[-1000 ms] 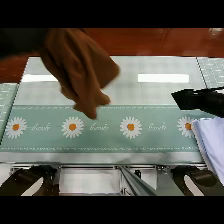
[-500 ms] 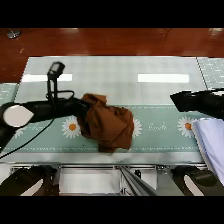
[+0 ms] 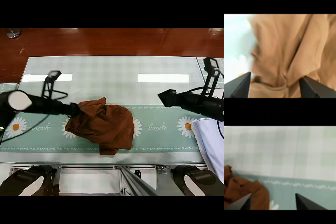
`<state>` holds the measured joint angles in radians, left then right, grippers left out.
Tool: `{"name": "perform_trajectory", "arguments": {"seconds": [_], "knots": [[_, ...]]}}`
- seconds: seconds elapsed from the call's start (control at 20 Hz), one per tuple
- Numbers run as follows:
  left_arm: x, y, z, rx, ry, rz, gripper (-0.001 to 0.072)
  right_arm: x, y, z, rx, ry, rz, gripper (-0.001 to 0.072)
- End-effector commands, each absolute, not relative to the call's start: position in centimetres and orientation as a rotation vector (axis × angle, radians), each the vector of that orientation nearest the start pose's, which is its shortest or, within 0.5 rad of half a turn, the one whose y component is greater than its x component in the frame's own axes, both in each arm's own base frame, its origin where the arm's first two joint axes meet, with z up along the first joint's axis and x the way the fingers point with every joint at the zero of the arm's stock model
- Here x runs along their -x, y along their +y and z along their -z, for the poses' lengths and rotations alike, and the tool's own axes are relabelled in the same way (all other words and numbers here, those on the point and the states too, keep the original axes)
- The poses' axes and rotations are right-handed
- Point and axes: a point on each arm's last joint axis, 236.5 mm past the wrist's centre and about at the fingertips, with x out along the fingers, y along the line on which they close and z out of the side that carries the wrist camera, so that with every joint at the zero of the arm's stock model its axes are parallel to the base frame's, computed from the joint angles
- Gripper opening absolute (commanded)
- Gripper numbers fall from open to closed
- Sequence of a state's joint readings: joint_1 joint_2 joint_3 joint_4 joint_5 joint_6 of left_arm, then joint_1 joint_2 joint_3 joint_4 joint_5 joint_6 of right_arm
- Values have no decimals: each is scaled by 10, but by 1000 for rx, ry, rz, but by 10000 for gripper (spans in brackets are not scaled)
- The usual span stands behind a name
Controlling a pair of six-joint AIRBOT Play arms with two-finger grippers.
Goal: Fold the shirts.
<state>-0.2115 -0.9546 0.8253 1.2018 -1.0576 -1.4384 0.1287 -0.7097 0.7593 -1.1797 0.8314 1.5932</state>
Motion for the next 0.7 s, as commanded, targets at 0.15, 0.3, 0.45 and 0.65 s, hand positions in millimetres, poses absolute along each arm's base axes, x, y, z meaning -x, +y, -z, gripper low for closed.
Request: {"name": "perform_trajectory", "arguments": {"seconds": [0.15, 0.3, 0.45, 0.65], "knots": [[-376, -96, -103, 325, 894, 256, 699, -340, 61, -116, -343, 760, -137, 615], [-375, -169, -73, 486, 1036, 571, 698, -316, 44, -81, -354, 921, -86, 614], [-353, -198, -16, 429, 1345, 736, 699, -290, 51, -46, -334, 1059, -108, 615], [-296, -217, 30, 276, 1740, 900, 699, -260, 81, -2, -361, 1182, -176, 614]]}}
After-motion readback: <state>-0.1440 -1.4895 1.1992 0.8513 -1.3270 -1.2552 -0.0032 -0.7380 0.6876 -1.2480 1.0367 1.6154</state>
